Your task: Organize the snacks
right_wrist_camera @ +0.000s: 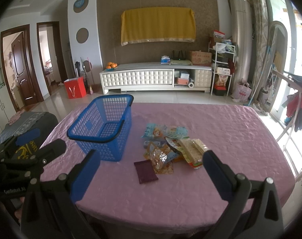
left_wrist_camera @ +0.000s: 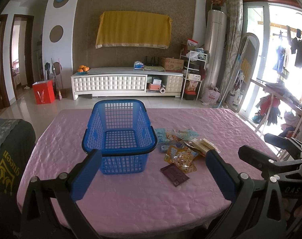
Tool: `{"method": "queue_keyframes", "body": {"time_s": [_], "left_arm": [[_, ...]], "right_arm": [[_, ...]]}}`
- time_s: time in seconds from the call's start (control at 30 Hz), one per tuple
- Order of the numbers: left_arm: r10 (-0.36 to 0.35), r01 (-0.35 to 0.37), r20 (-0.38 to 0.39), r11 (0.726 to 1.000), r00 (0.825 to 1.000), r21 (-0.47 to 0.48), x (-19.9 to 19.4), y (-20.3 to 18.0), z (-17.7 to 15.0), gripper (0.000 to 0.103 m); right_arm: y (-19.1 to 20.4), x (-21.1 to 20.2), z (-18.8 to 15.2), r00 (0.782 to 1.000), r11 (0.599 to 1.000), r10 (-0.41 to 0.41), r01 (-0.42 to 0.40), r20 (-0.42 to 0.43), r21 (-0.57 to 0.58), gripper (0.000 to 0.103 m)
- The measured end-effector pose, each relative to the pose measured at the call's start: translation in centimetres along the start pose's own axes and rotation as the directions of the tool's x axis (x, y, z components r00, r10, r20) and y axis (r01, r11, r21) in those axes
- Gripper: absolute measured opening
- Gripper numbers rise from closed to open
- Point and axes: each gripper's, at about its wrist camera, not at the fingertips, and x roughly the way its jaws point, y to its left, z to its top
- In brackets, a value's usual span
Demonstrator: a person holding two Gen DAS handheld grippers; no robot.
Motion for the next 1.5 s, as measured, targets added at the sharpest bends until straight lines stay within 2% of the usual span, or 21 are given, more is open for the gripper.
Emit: {"method": "queue_keyframes", "body": {"time_s": [0.9, 1.27, 1.5], "left_arm": [[-0.002, 0.002, -0.018, 1.0, 1.0, 0.019, 0.9, -0.6, -0.3, 0.103], [-0.025, 0.031, -0.126, 0.998, 0.992, 0.049, 6.1, -3.0, 0.7, 0.103], [-0.027, 0.045, -0.24, 0.996, 0.97, 0.071, 11.0, -4.4, -0.3, 0.103]], "right_arm": [[-0.2, 0.1, -0.3, 1.0, 1.0, 0.004, -0.004, -0.013, 0.01, 0.103], [-3.7, 2.4, -0.3, 0.994, 0.999, 0.0, 0.006, -0.111, 0.054, 0.103], [-6.6, 5.6, -0.3, 0.98, 0.996, 0.01, 0.007, -0.199, 0.084, 0.103]]}}
